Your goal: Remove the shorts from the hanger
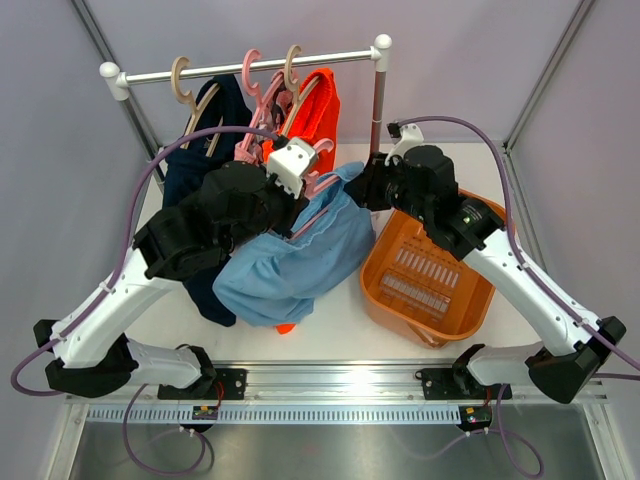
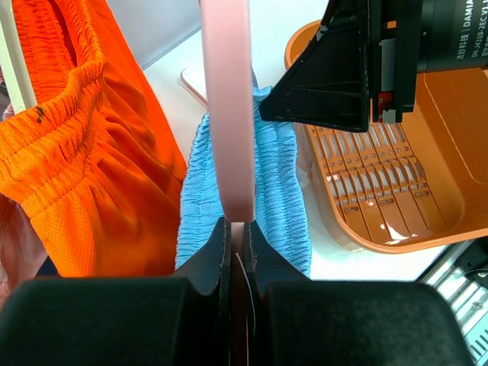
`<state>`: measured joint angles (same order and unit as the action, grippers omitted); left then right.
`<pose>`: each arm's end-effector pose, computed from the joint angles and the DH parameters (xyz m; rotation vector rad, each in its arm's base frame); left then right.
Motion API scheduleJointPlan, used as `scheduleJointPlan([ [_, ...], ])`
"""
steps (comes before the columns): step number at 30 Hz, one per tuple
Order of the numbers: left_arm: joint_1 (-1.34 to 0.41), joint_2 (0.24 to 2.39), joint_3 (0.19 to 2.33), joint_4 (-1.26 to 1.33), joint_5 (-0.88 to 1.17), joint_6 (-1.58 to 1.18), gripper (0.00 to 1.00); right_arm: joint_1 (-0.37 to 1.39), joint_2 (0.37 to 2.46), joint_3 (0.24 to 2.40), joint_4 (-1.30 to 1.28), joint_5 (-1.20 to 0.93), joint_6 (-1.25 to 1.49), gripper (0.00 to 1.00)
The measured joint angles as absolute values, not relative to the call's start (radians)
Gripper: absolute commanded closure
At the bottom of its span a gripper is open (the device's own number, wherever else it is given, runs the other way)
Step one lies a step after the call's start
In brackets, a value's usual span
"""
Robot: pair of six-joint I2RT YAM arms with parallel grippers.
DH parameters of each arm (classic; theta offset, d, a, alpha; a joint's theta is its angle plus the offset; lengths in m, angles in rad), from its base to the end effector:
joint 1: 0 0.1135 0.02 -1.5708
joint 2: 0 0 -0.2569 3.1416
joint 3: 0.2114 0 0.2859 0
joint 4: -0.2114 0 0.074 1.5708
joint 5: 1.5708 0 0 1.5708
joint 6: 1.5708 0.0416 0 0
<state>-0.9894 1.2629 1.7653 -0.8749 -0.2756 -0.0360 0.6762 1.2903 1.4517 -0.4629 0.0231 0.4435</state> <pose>0.1547 -0.2148 0.5040 0.7279 1.8103 -0.4159 0.2545 0.2030 0.4302 -0.2089 1.9300 0.7400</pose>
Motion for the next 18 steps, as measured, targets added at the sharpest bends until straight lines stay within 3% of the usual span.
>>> scheduleJointPlan([
  [11, -0.989, 1.252, 1.756, -0.879, -0.28, -0.036, 1.0, 0.698, 1.327, 1.48, -0.456, 0.01, 0.447, 0.64],
  [16, -0.989, 1.25, 1.756, -0.882, -0.281, -0.036, 1.0, 0.701, 1.329, 1.483, -0.455, 0.01, 0.445, 1.0],
  [18, -0.989, 1.25, 1.756, -0.882, -0.28, -0.036, 1.0, 0.701, 1.332, 1.492, -0.461, 0.02, 0.445, 1.0],
])
